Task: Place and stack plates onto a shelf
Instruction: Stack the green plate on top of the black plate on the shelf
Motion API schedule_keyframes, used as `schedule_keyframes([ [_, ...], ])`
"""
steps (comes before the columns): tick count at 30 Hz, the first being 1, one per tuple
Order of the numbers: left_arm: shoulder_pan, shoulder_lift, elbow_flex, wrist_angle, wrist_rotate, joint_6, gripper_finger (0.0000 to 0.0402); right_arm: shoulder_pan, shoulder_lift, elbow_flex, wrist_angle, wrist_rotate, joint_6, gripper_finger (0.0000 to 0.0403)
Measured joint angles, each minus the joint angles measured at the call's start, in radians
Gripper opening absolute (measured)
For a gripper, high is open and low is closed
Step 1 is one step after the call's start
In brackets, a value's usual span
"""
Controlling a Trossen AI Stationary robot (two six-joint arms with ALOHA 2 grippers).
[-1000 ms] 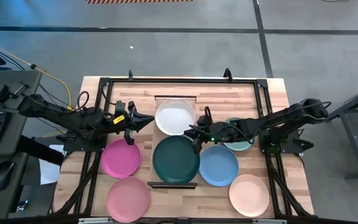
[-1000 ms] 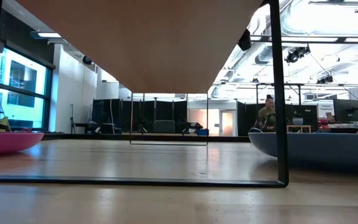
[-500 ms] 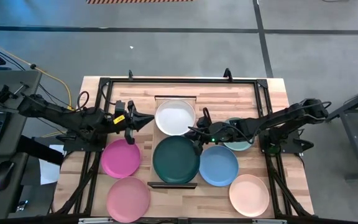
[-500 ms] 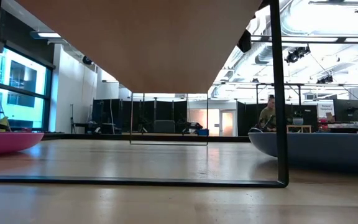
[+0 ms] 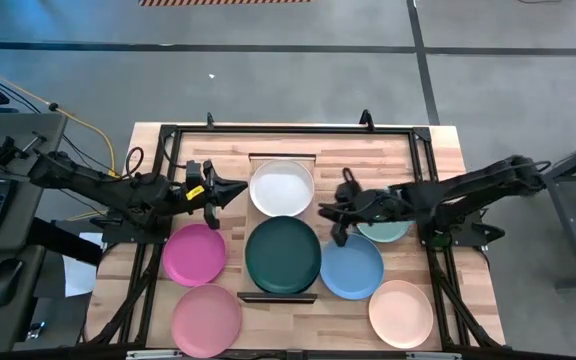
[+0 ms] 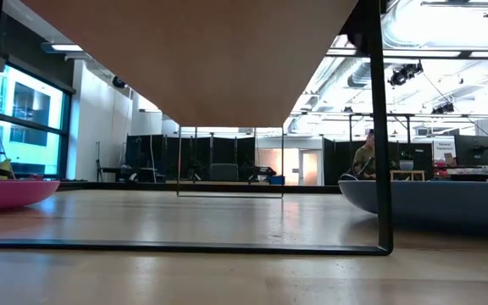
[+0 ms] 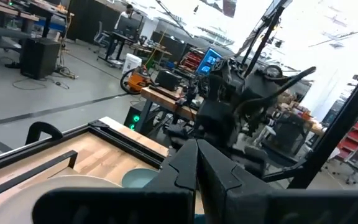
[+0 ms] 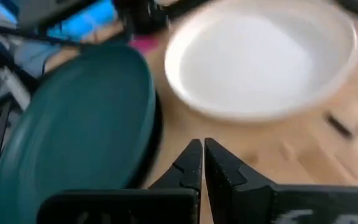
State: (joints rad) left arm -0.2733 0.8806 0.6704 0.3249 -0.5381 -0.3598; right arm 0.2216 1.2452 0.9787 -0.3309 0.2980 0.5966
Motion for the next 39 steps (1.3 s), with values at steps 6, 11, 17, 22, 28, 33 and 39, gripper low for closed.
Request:
schedule_keyframes([
  [6, -0.002, 0.0, 0.0, -0.048, 0.0, -0.04, 0.0, 0.105, -0.039, 0.0, -0.188, -0.127, 0.129, 0.0],
  [11, -0.002, 0.0, 0.0, -0.058, -0.001, -0.057, 0.0, 0.215, 0.057, 0.0, -0.091, -0.134, 0.166, 0.0],
  [17, -0.002, 0.0, 0.0, -0.059, -0.023, -0.079, 0.0, 0.254, 0.159, 0.0, 0.054, -0.179, 0.121, 0.0],
  [22, -0.002, 0.0, 0.0, -0.059, -0.024, -0.083, 0.0, 0.253, 0.183, 0.0, 0.155, -0.202, 0.077, 0.0],
  [28, -0.002, 0.0, 0.0, -0.059, -0.024, -0.083, 0.0, 0.248, 0.183, 0.0, 0.165, -0.18, 0.076, 0.0],
  [33, -0.002, 0.0, 0.0, -0.059, -0.024, -0.083, 0.0, 0.236, 0.183, 0.0, 0.159, -0.119, 0.076, 0.0],
  [39, -0.002, 0.0, 0.0, -0.059, -0.024, -0.083, 0.0, 0.227, 0.166, 0.0, 0.103, -0.123, 0.066, 0.0],
])
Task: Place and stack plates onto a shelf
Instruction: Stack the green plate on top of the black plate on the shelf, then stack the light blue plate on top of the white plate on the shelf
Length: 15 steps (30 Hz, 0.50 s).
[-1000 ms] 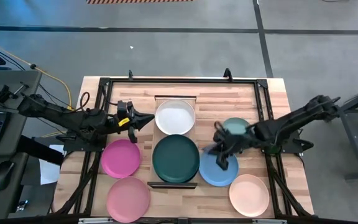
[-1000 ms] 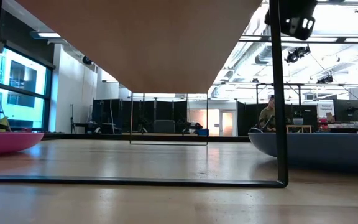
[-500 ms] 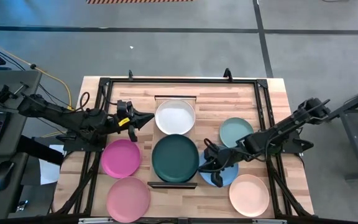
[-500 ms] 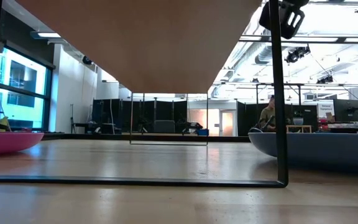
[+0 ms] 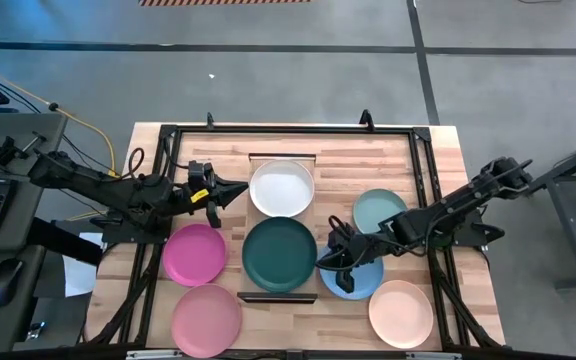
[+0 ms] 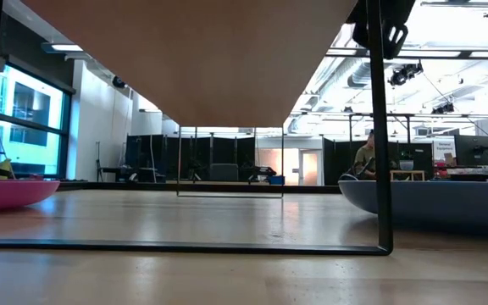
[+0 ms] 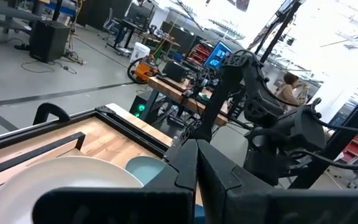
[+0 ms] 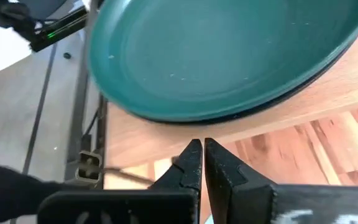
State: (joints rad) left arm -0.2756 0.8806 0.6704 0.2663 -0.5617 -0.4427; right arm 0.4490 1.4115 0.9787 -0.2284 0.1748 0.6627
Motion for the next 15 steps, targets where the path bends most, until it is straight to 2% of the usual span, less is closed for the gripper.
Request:
schedule_keyframes([
  [4, -0.002, 0.0, 0.0, -0.002, 0.0, 0.0, 0.0, 0.001, -0.058, 0.0, -0.046, 0.001, -0.011, 0.0],
  [8, -0.009, -0.012, 0.002, -0.017, 0.0, 0.0, 0.0, 0.003, -0.11, 0.001, 0.009, 0.056, -0.056, 0.0],
  [15, -0.009, -0.011, 0.002, -0.041, 0.0, 0.001, 0.0, -0.004, -0.07, 0.002, 0.032, 0.076, -0.093, 0.0],
])
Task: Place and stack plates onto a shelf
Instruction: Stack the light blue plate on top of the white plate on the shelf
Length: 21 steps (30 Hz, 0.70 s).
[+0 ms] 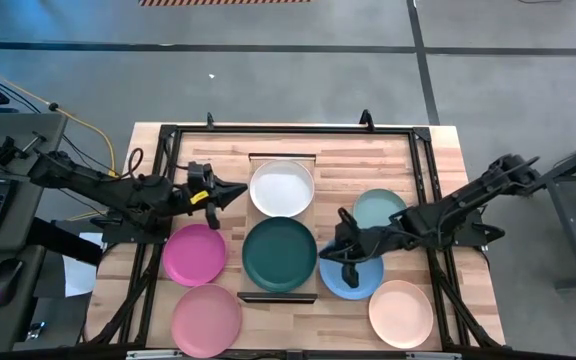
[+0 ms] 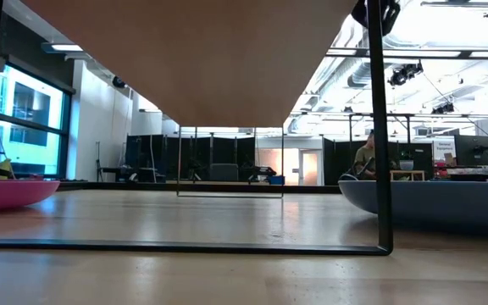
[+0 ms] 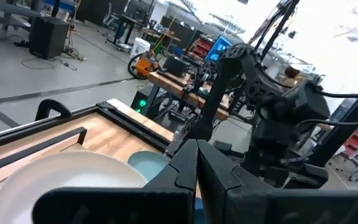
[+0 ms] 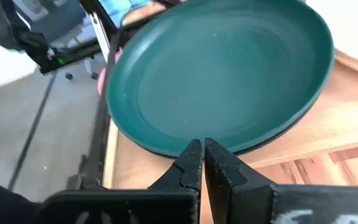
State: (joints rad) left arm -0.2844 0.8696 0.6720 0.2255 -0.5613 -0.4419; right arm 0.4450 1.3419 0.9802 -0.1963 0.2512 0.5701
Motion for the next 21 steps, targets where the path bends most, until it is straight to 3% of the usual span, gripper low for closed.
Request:
schedule_keyframes([
  [5, 0.0, -0.015, -0.001, -0.002, 0.001, 0.011, 0.0, 0.0, -0.011, -0.002, -0.007, 0.01, -0.035, 0.0],
  [15, 0.001, -0.13, 0.0, 0.005, 0.032, 0.109, 0.0, -0.019, -0.253, -0.001, -0.154, 0.258, -0.167, 0.0],
  [21, 0.002, -0.137, 0.0, 0.003, 0.033, 0.123, 0.0, -0.087, -0.386, -0.001, -0.309, 0.275, -0.152, 0.0],
])
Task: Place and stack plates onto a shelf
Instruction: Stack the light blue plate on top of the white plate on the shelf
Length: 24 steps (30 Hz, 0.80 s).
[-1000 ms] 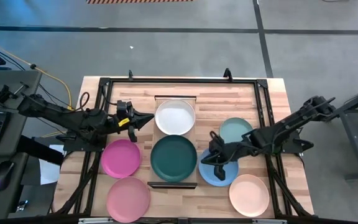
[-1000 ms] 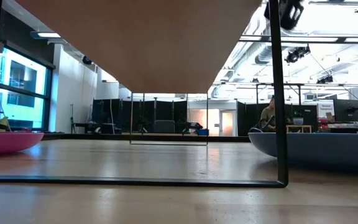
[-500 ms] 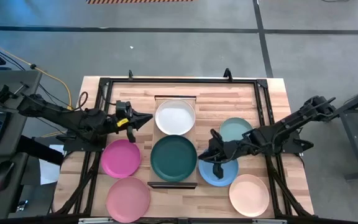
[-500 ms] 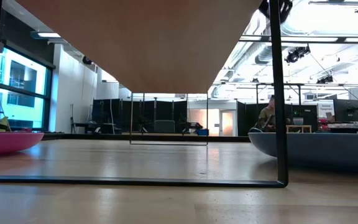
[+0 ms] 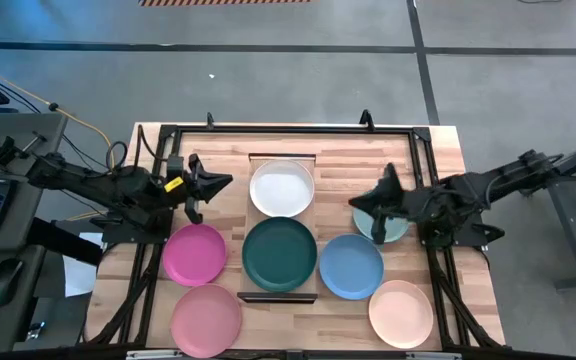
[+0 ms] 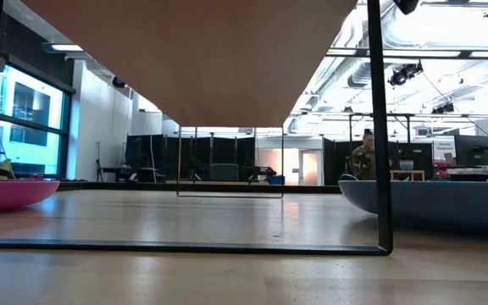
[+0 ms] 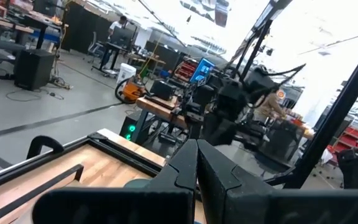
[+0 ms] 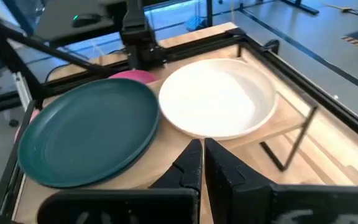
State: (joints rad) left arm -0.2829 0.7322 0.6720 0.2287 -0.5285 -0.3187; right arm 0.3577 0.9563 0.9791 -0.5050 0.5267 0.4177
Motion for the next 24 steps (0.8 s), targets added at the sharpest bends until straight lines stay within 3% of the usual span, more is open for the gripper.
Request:
schedule_keyframes([
  [8, 0.0, 0.0, -0.001, 0.0, 0.002, -0.007, 0.0, -0.056, -0.011, 0.0, -0.06, -0.021, 0.067, 0.0],
  [14, 0.0, 0.0, -0.001, 0.0, 0.0, -0.016, 0.0, -0.207, 0.041, 0.0, -0.359, -0.02, 0.336, 0.0],
  [18, 0.0, 0.0, -0.001, -0.002, -0.005, -0.017, 0.0, -0.358, 0.059, -0.019, -0.525, -0.133, 0.364, 0.0018],
  [24, 0.0, 0.0, -0.002, -0.014, -0.005, -0.018, 0.0, -0.579, 0.054, -0.235, -0.426, -0.4, 0.248, 0.0106],
])
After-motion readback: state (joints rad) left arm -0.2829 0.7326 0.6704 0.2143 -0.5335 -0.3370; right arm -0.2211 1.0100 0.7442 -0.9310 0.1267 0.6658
